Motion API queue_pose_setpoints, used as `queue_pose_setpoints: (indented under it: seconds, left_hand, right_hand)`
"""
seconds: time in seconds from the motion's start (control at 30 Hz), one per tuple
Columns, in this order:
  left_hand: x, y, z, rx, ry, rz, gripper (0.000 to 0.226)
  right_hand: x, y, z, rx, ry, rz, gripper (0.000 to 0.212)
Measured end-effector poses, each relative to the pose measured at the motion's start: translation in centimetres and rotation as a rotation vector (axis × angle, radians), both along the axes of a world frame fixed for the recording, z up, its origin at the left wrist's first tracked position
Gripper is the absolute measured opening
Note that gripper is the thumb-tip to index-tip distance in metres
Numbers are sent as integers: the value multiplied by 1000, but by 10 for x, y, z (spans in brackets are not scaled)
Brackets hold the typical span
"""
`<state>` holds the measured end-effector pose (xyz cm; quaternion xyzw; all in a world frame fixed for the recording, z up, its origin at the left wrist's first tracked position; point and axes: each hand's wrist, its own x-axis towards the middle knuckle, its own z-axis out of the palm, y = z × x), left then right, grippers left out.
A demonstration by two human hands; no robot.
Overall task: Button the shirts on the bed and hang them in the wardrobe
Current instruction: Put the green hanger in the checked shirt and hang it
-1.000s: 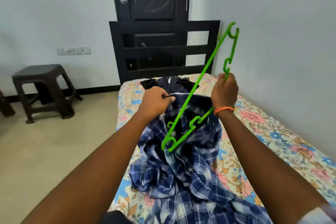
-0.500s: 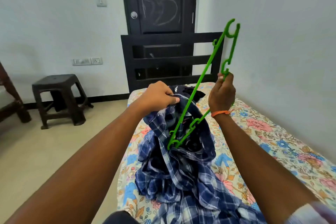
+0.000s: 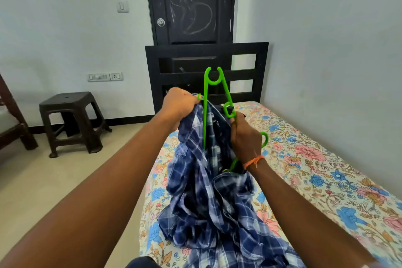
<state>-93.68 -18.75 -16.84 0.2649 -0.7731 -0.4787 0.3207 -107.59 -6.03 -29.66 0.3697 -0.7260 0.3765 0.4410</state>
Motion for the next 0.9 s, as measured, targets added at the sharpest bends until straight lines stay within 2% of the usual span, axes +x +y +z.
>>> queue_pose_setpoints:
  seconds: [0.13, 0.17, 0.2, 0.3, 0.33, 0.4, 0.47, 0.57, 0.63, 0.73, 0.8, 0.9]
  left_hand:
    - [8, -18, 16, 82, 88, 89, 20]
    - [11, -24, 21, 33, 73, 108, 20]
    - [13, -28, 26, -93, 14, 129, 22]
    - [15, -16, 32, -672, -199, 211, 27]
    - [14, -9, 32, -812, -236, 233, 24]
    - [13, 0, 28, -1017, -297, 281, 18]
    - [16, -1, 23, -1121, -328, 338, 15]
    - [24, -6, 15, -1156, -401, 407, 17]
    - [24, -1, 11, -1125, -378, 383, 17]
    - [15, 17, 7, -1173, -284, 144, 16]
    - [10, 29, -4, -1211, -309, -43, 18]
    - [9, 31, -31, -1113, -329, -120, 25]
  right_hand:
    - [-8, 10, -16, 228, 146, -20, 18]
    - [-13, 14, -20, 297, 190, -23, 19]
    - [-15, 16, -24, 360, 208, -6, 21]
    - [-10, 15, -28, 477, 226, 36, 27]
    - [-5, 13, -25, 497, 228, 43, 32]
    - [2, 12, -21, 508, 266, 33, 43]
    - [3, 17, -22, 518, 344, 14, 48]
    - [4, 27, -34, 587, 480, 19, 47]
    - [13, 28, -37, 666, 433, 8, 39]
    - [32, 23, -18, 830, 226, -116, 28]
    - [38, 17, 5, 938, 89, -96, 20]
    - [40, 13, 40, 932, 83, -69, 18]
